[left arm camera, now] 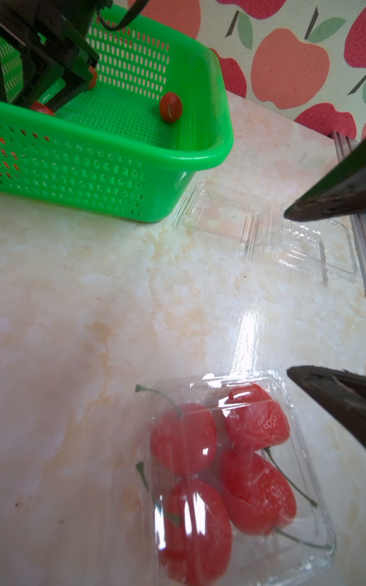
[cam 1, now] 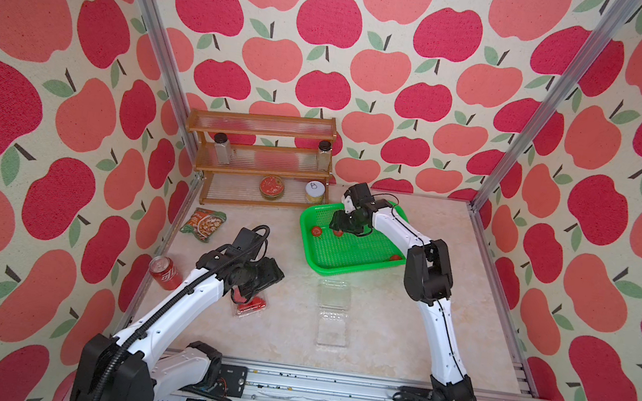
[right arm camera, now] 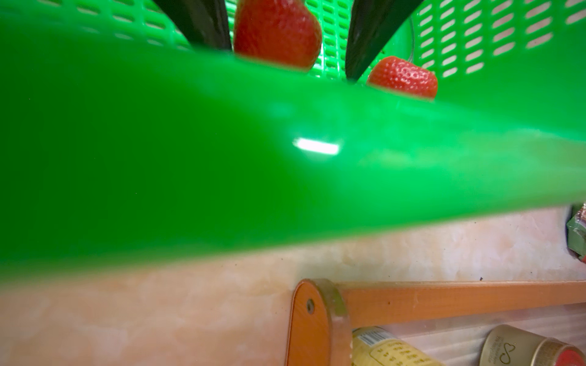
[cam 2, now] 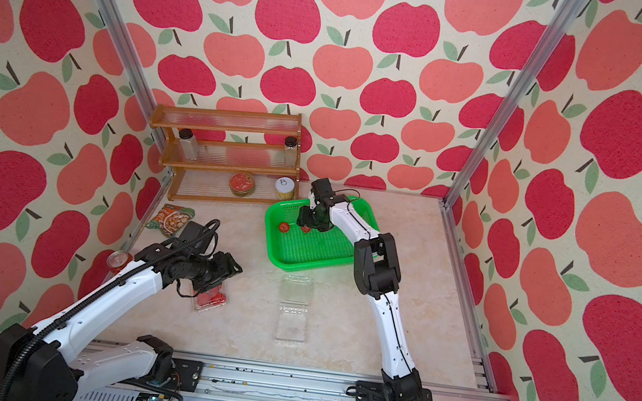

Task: Pack strawberries into containers
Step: Pick up the strawberry from the basket.

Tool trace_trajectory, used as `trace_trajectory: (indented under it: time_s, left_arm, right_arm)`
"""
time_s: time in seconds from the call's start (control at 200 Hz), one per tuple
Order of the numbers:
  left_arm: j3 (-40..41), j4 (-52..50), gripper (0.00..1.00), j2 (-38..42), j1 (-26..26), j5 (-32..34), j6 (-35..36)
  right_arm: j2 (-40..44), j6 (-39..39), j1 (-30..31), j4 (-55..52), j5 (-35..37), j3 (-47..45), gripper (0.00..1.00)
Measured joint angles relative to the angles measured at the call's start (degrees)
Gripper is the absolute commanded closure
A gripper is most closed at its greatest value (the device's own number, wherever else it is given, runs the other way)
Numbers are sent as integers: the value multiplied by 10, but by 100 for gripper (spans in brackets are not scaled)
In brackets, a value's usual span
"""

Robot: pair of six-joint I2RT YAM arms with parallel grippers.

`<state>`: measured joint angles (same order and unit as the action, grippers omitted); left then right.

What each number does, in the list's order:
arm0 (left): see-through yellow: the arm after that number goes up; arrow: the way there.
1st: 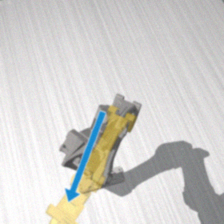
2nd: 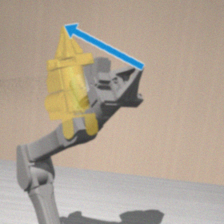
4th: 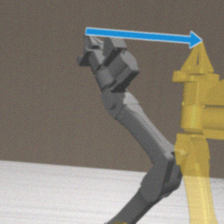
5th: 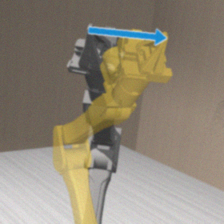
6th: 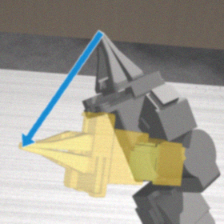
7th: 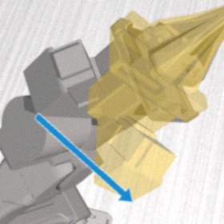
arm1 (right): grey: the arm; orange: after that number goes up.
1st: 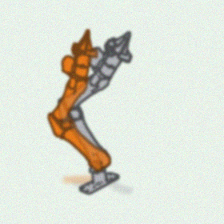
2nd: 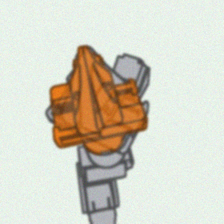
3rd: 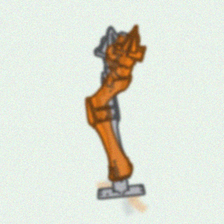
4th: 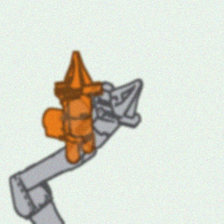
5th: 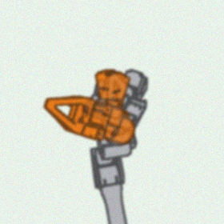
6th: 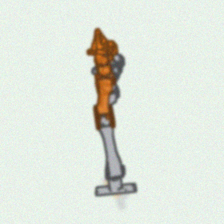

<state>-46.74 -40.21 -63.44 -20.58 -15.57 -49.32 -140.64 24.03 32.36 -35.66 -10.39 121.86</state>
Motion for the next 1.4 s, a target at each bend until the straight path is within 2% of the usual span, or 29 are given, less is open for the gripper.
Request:
trace_trajectory:
  time_s: [0.39, 0.76, 0.985, 1.226, 1.401]
  left_arm:
    - [6, 0, 30, 6, 3, -4, 0]
    - [9, 0, 30, 17, 5, -4, 0]
    - [9, 0, 30, 17, 7, -4, 0]
    - [9, 0, 29, 21, 7, -4, 0]
    - [9, 2, 29, 23, 8, -4, 0]
  right_arm:
    - [0, -13, 12, -13, 30, 2, 43]
    - [0, -20, 16, -15, 46, 2, 56]
    - [11, -19, 16, -12, 45, -17, 57]
    - [96, -19, 14, -17, 34, -116, 57]
    - [229, -19, 14, -15, 13, -220, 57]
